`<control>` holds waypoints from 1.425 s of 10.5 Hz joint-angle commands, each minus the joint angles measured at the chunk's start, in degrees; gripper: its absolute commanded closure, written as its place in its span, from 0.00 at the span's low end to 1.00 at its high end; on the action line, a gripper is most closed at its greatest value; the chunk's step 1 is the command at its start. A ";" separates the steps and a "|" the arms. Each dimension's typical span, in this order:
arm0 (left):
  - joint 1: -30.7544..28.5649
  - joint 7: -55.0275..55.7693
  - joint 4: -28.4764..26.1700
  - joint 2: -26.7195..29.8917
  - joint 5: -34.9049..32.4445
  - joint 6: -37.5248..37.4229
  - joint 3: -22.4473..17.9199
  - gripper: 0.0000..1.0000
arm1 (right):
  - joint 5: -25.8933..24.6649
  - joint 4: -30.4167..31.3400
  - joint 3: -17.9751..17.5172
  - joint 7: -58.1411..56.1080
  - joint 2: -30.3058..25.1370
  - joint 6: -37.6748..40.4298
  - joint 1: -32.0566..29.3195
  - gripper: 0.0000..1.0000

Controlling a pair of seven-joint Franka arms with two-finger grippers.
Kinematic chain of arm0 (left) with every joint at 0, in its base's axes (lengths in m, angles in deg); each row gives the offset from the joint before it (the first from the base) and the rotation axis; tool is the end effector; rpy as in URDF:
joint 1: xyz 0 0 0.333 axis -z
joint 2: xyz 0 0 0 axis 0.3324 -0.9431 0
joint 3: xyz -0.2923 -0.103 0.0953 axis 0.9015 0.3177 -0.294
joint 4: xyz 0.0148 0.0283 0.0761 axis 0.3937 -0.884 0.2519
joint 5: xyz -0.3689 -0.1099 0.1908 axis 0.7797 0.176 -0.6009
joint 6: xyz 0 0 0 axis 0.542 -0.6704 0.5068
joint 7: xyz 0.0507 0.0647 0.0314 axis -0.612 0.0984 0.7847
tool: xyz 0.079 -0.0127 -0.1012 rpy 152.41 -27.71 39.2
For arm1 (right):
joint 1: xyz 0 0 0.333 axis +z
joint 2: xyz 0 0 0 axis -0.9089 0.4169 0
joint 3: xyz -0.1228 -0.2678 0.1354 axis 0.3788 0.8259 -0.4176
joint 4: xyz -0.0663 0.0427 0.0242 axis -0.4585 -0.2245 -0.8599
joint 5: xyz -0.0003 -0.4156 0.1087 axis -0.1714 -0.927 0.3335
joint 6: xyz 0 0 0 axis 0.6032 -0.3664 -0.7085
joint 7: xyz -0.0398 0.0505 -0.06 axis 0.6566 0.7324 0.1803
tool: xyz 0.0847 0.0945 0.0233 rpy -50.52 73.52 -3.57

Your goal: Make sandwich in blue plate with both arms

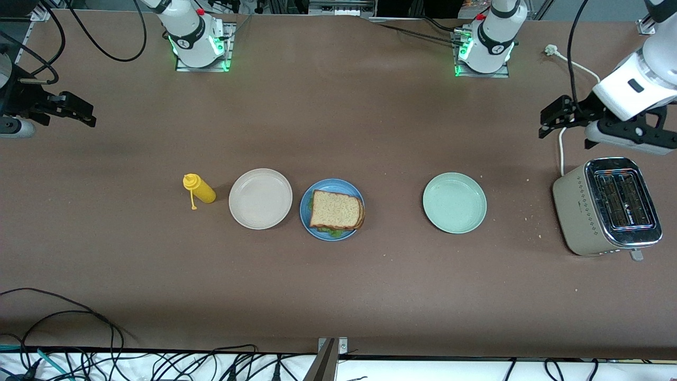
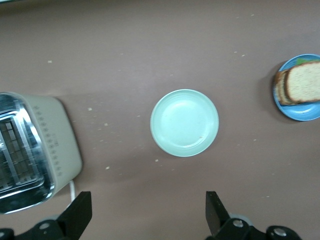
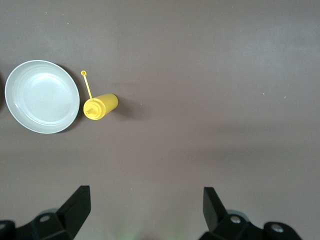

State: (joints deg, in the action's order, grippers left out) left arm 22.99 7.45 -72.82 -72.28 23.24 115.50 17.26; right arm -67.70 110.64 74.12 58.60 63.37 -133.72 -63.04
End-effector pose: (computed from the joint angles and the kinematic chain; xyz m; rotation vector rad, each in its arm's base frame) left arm 0.5918 -0.0625 0.5922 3.0870 -0.3083 0.0344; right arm 0.5772 -0.0120 0.5737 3.1035 -0.0057 -0.1054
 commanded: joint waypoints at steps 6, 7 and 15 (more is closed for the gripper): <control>1.00 -0.16 4.22 0.27 -4.72 -8.47 -5.77 0.00 | -0.33 -1.35 0.19 -0.10 0.45 1.07 -0.21 0.00; 0.56 -0.25 4.83 0.00 -4.29 -8.47 -5.85 0.00 | -0.33 -1.35 0.19 -0.10 0.45 1.07 -0.21 0.00; 0.38 -0.78 4.93 -0.71 -4.81 -8.38 -5.85 0.00 | -0.16 -1.35 0.20 1.20 0.45 0.89 -0.12 0.00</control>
State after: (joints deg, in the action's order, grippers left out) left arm 23.23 7.43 -69.99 -72.03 20.30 108.46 11.63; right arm -67.70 110.63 74.34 58.60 63.37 -133.71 -63.11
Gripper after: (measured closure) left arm 0.000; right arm 0.000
